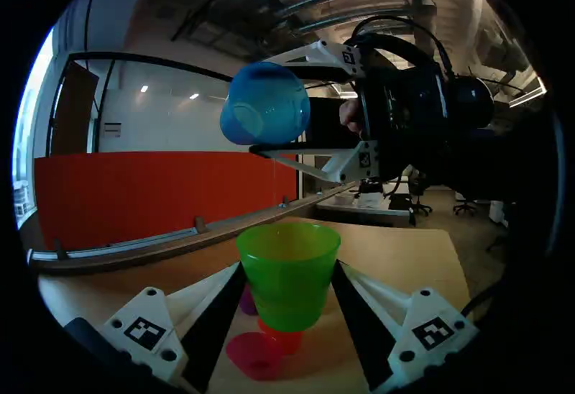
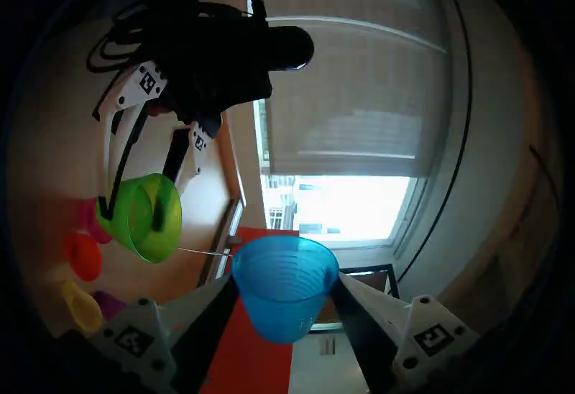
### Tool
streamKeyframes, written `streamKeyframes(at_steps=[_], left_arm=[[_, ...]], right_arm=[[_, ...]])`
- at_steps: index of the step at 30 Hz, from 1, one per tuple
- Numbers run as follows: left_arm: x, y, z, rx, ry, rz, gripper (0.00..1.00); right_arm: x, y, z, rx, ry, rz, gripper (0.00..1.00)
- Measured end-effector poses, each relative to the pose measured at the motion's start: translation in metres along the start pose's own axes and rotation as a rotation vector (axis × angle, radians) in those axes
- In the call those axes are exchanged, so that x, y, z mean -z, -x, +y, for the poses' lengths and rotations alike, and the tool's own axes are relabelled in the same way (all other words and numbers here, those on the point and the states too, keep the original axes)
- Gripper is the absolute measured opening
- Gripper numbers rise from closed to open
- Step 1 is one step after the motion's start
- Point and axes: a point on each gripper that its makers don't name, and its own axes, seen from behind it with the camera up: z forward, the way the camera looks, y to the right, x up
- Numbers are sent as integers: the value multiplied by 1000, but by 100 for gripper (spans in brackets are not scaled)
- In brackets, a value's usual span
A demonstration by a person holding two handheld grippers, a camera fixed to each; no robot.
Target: Pour water
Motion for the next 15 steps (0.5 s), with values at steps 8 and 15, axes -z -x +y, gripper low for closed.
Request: streamKeyframes(at_steps=[8, 15], left_arm=[[0, -2, -1, 0, 0, 0, 81], [0, 1, 1, 2, 4, -6, 81]], right_arm=[[0, -1, -1, -6, 1, -2, 89], [1, -2, -2, -20, -3, 1, 89]])
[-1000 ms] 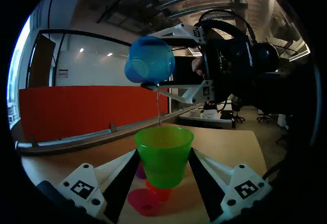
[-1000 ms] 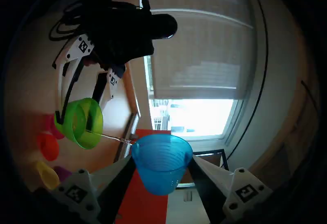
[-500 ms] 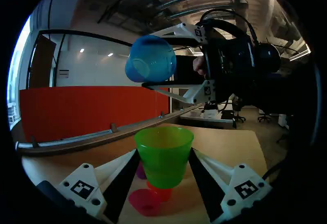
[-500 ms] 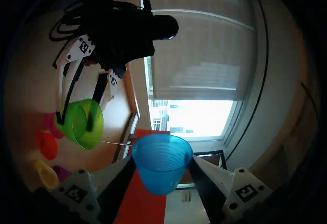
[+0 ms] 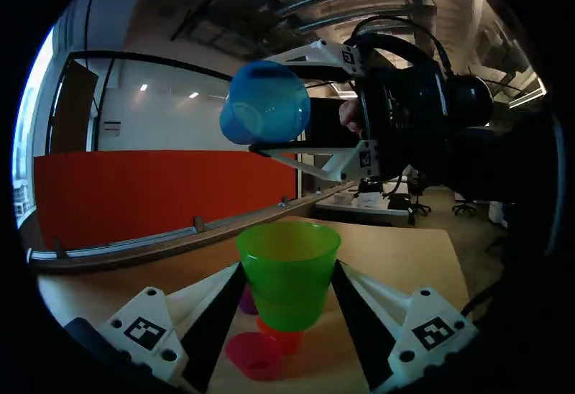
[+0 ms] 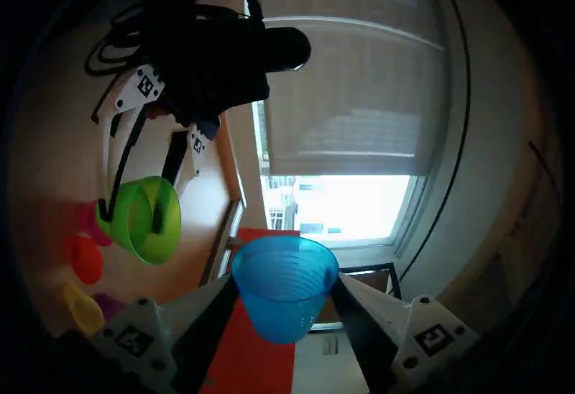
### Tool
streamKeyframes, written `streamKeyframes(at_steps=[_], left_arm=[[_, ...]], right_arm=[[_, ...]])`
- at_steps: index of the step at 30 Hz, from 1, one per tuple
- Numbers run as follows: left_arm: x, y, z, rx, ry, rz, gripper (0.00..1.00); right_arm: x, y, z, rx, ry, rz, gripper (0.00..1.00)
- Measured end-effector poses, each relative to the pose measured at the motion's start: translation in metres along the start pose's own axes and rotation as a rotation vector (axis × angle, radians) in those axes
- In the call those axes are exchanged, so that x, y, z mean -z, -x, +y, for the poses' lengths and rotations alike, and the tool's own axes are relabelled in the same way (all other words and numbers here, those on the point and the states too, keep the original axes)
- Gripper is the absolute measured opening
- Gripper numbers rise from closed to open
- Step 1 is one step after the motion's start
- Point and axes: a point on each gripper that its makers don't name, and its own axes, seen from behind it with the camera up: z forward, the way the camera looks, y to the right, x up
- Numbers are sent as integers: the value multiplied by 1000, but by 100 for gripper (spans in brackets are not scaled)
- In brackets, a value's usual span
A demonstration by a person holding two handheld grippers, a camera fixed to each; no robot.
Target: Pour water
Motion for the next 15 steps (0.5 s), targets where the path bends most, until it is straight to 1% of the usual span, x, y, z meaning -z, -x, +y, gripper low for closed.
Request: streamKeyframes(at_steps=[5, 15], left_arm=[[0, 1, -1, -4, -3, -4, 81], [1, -2, -3, -8, -9, 2, 81]], right_arm=[[0, 1, -1, -18, -8, -1, 89], [1, 3, 4, -72, 1, 5, 89]])
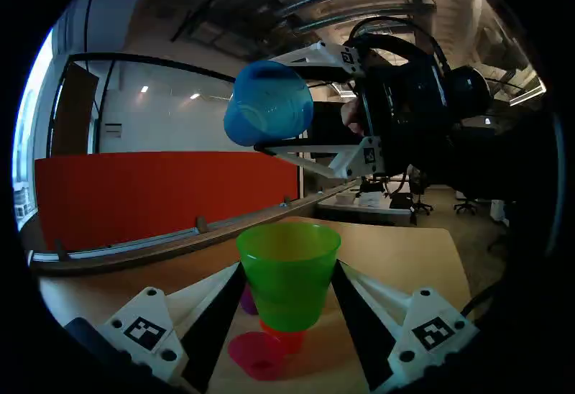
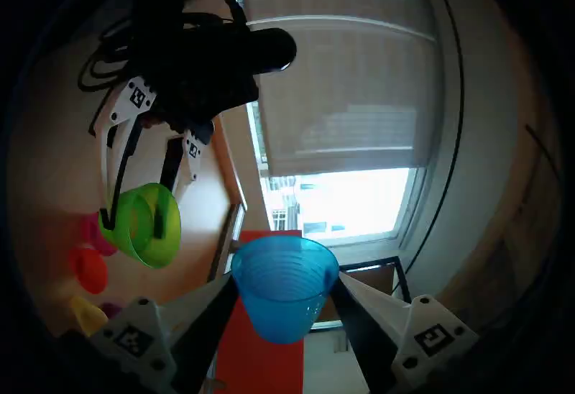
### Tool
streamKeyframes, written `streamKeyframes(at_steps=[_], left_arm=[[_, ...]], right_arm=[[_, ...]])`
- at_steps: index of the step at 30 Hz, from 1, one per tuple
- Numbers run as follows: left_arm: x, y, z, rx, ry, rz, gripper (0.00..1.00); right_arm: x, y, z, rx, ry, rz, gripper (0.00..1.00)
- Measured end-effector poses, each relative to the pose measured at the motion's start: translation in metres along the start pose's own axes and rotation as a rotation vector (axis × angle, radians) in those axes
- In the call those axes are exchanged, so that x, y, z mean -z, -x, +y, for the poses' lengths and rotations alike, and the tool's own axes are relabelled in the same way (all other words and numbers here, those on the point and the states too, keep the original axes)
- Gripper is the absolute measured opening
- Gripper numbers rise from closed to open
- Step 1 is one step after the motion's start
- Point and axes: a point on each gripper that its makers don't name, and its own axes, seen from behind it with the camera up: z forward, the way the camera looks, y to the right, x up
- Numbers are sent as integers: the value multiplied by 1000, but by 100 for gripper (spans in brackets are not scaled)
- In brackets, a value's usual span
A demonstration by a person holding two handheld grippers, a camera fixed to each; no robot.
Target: Pour water
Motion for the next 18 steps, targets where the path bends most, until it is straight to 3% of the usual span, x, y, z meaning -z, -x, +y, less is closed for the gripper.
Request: streamKeyframes(at_steps=[18], left_arm=[[2, -3, 1, -10, -2, 3, 82]], right_arm=[[2, 13, -3, -185, -5, -10, 89]])
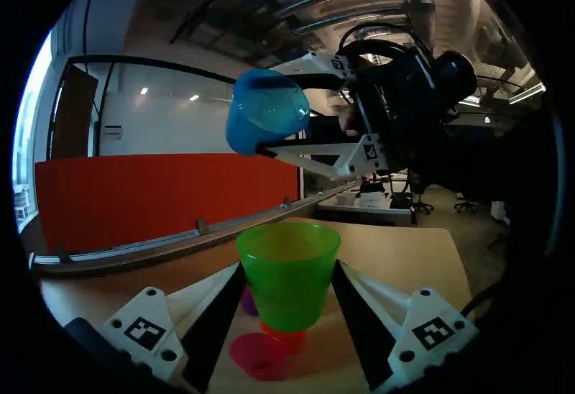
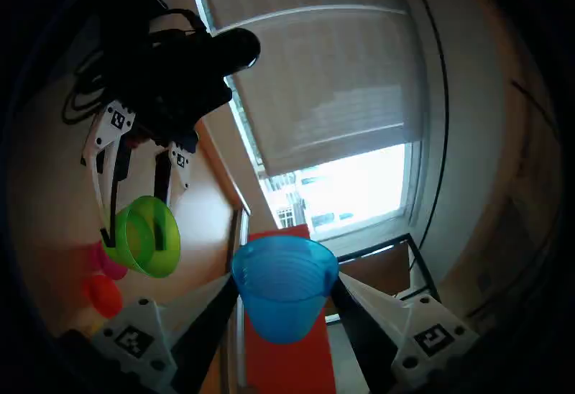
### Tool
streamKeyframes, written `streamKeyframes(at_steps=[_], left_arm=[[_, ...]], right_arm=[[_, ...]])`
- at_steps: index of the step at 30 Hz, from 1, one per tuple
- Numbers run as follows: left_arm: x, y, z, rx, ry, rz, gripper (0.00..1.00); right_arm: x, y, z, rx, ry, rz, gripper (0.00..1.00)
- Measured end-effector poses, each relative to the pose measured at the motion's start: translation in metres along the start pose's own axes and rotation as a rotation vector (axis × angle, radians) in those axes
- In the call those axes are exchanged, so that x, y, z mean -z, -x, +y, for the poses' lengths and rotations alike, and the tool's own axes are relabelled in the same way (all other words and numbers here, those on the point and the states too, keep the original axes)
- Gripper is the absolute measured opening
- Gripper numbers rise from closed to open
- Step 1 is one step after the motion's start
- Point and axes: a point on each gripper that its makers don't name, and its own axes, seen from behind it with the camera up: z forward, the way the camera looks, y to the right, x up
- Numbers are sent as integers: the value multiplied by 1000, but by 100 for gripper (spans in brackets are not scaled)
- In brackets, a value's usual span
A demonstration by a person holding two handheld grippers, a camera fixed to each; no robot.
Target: Pour water
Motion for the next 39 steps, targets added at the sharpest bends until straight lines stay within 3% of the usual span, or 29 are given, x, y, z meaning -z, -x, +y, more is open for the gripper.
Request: streamKeyframes(at_steps=[5, 17, 29, 39], left_arm=[[1, -1, 1, -4, -2, 0, 81], [2, -3, -2, -7, -8, 0, 81], [4, -2, -1, -11, -11, -2, 82], [4, -3, -2, -13, -14, -3, 81]], right_arm=[[1, 5, -1, -60, -4, -5, 89], [6, 11, -6, -277, -3, -15, 89], [10, 10, -9, -547, -4, 7, 89], [11, 11, -20, -653, -16, -4, 89]])
